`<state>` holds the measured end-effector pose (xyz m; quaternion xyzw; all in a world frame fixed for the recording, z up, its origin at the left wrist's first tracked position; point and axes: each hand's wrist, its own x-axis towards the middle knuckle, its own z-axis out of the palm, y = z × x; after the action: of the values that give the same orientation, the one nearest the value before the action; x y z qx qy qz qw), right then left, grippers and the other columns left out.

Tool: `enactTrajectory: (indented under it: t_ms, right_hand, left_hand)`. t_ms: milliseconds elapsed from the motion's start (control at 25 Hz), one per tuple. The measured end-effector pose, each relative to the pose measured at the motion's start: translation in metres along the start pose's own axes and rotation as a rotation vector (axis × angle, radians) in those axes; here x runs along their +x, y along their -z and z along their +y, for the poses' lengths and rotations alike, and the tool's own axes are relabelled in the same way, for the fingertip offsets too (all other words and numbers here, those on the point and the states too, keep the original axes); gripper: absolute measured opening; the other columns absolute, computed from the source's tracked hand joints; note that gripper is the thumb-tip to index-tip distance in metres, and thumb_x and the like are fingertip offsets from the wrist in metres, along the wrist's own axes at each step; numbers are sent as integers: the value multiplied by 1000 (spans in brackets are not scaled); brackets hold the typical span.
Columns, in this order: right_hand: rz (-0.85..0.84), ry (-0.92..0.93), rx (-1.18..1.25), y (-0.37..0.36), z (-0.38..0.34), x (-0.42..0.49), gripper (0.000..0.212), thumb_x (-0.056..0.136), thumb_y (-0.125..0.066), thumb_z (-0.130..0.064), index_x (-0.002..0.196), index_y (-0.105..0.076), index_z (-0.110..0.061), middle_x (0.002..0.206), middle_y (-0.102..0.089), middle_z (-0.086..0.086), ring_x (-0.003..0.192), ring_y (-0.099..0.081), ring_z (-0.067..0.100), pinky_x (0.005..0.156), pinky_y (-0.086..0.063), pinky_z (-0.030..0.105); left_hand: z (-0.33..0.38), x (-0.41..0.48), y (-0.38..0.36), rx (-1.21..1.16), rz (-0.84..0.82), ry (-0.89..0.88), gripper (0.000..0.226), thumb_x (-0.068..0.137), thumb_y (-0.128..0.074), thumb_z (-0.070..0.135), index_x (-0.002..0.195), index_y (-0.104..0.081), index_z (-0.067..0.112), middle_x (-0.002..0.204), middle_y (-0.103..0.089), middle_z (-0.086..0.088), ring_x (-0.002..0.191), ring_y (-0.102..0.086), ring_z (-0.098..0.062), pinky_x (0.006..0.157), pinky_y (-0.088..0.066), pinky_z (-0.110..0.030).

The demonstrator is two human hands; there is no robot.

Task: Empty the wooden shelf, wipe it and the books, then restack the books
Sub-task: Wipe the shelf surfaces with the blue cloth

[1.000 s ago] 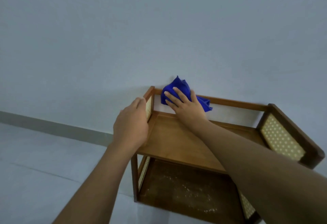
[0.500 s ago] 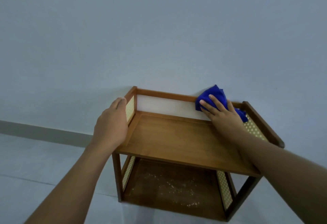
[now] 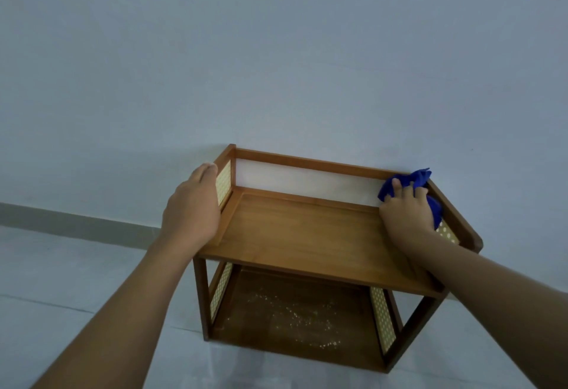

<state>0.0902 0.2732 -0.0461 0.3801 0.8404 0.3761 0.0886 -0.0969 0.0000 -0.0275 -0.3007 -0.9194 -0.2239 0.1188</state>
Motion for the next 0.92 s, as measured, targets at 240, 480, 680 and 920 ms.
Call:
enactTrajectory:
  t_ms: [240, 480, 680, 920]
  right_hand:
    - [-3, -36, 106, 19, 2, -11, 57, 85, -68, -16, 137, -45, -15, 150, -33, 18, 134, -36, 38, 108, -32, 50]
    - [151, -17, 613, 51, 9, -56, 70, 85, -62, -4, 146, -29, -17, 153, -27, 13, 135, -33, 37, 107, -30, 55]
    - [258, -78, 1084, 71, -10, -105, 61, 93, -45, -2, 148, -25, -16, 130, -53, 13, 105, -59, 29, 86, -52, 41]
    - [473, -238, 1701, 52, -73, -178, 51, 97, -46, -11, 145, -35, -22, 91, -55, -19, 79, -55, -4, 72, -41, 7]
  left_hand:
    - [0, 4, 2, -34, -12, -19, 60, 93, -46, 0, 148, -25, 10, 153, -30, -8, 136, -34, -33, 104, -41, -49]
    - [-5, -15, 2, -493, 234, 46, 43, 103, -33, 27, 143, -35, 12, 147, -40, -8, 137, -34, -24, 109, -36, -45]
    - [-12, -55, -26, -632, 369, 197, 37, 102, -32, 27, 136, -42, 15, 134, -50, -7, 127, -45, -23, 101, -45, -45]
    - [-36, -121, -79, -622, 207, 341, 46, 101, -38, 24, 145, -30, 14, 145, -42, -8, 133, -41, -23, 106, -39, -40]
